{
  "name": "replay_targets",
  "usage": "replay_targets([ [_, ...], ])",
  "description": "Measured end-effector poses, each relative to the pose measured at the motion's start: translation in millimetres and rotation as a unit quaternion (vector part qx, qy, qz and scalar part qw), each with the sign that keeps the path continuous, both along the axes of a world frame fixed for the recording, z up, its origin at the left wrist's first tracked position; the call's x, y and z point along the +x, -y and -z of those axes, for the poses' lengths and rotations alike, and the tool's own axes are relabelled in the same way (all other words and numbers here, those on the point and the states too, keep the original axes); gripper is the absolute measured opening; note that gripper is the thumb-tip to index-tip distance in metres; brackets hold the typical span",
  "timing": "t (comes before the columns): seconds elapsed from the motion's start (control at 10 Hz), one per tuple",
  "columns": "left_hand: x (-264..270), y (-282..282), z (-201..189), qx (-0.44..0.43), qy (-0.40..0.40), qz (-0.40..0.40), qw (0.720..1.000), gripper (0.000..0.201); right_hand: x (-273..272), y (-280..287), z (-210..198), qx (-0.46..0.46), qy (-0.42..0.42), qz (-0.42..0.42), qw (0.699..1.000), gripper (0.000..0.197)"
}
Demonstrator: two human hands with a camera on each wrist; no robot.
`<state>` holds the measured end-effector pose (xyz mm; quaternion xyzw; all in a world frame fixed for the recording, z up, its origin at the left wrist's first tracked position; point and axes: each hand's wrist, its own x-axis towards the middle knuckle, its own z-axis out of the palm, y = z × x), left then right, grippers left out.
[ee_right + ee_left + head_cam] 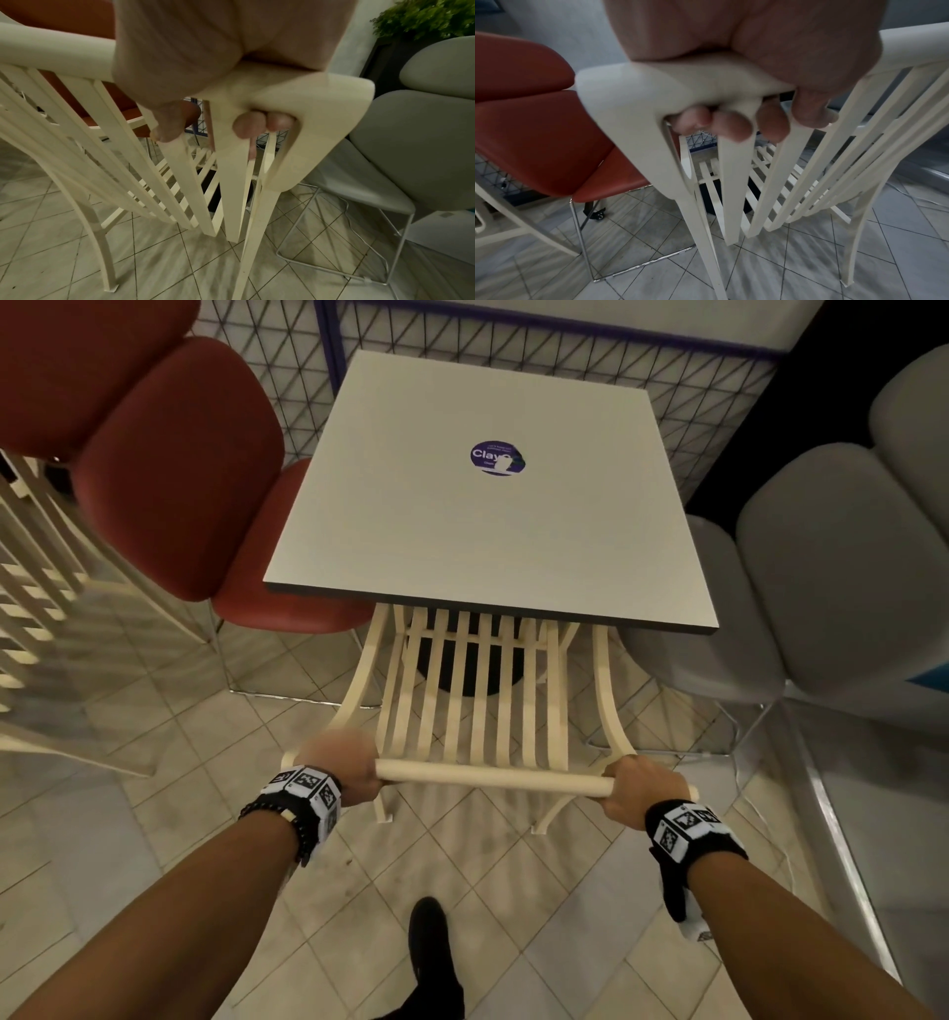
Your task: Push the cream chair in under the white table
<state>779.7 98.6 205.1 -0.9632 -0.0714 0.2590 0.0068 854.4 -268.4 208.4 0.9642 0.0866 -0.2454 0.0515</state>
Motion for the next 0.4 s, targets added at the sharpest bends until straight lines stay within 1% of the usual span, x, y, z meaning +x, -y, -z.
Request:
replay_targets([
  [0.1, -3.9, 3.1, -1.1, -0.003, 0.021, -0.023, 1.000, 0.053, -4.3, 1.3, 2.8, -0.001, 0.035, -0.016, 0.999, 0.039],
  [0.2, -19.4, 15.2, -2.0, 0.007, 0.080, -0.028, 0.996, 0.043, -29.0, -3.8, 9.1, 0.024, 0.144, -0.027, 0.989, 0.052],
  [0.3, -43.1, 34.5, 0.0, -0.003, 0.166, -0.025, 0.986, 0.050, -67.0, -12.9, 12.9, 0.057, 0.199, -0.044, 0.977, 0.074],
  [0.4, -72.0, 58.0, -0.8, -0.017, 0.207, -0.029, 0.978, 0.071, -87.5, -13.1, 11.0, 0.072, 0.206, -0.025, 0.976, 0.095],
])
